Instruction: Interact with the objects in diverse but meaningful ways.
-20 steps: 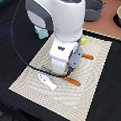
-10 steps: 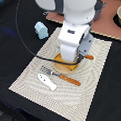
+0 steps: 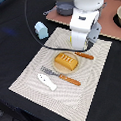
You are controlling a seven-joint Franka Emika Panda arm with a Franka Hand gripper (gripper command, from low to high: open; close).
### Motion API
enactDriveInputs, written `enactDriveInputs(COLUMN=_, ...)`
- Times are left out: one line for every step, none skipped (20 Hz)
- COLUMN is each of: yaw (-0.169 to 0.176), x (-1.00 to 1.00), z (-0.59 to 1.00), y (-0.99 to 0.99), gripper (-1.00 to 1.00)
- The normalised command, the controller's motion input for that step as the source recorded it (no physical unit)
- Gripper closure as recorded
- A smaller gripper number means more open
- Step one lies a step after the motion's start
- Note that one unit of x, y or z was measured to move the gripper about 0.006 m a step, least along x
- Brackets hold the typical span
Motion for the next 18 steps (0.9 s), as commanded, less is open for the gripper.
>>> enactDriveInputs(yaw=0.121, x=-0.18, z=0.00, y=0.55, gripper=-1.00)
enactDriveInputs(yaw=0.118, x=-0.26, z=-0.04, y=0.51, gripper=-1.00)
enactDriveInputs(yaw=0.108, x=-0.33, z=-0.07, y=0.47, gripper=-1.00)
enactDriveInputs(yaw=0.113, x=-0.38, z=-0.08, y=0.41, gripper=-1.00)
enactDriveInputs(yaw=0.115, x=-0.40, z=-0.10, y=0.37, gripper=-1.00)
enactDriveInputs(yaw=0.121, x=-0.40, z=-0.09, y=0.32, gripper=-1.00)
enactDriveInputs(yaw=0.121, x=-0.35, z=-0.09, y=0.26, gripper=-1.00)
enactDriveInputs(yaw=0.118, x=-0.28, z=-0.10, y=0.21, gripper=-1.00)
enactDriveInputs(yaw=0.105, x=-0.22, z=-0.09, y=0.13, gripper=-1.00)
enactDriveInputs(yaw=0.092, x=-0.21, z=-0.12, y=0.05, gripper=-1.00)
enactDriveInputs(yaw=0.090, x=-0.16, z=-0.12, y=0.01, gripper=-1.00)
enactDriveInputs(yaw=0.094, x=-0.13, z=-0.12, y=0.00, gripper=-1.00)
enactDriveInputs(yaw=0.093, x=-0.13, z=-0.13, y=0.00, gripper=-1.00)
enactDriveInputs(yaw=0.091, x=-0.13, z=-0.15, y=0.00, gripper=-1.00)
enactDriveInputs(yaw=0.086, x=-0.17, z=-0.19, y=0.00, gripper=-1.00)
enactDriveInputs(yaw=0.083, x=-0.23, z=-0.22, y=0.00, gripper=-1.00)
enactDriveInputs(yaw=0.078, x=-0.25, z=-0.23, y=0.00, gripper=-1.00)
enactDriveInputs(yaw=0.076, x=-0.29, z=-0.25, y=0.00, gripper=-1.00)
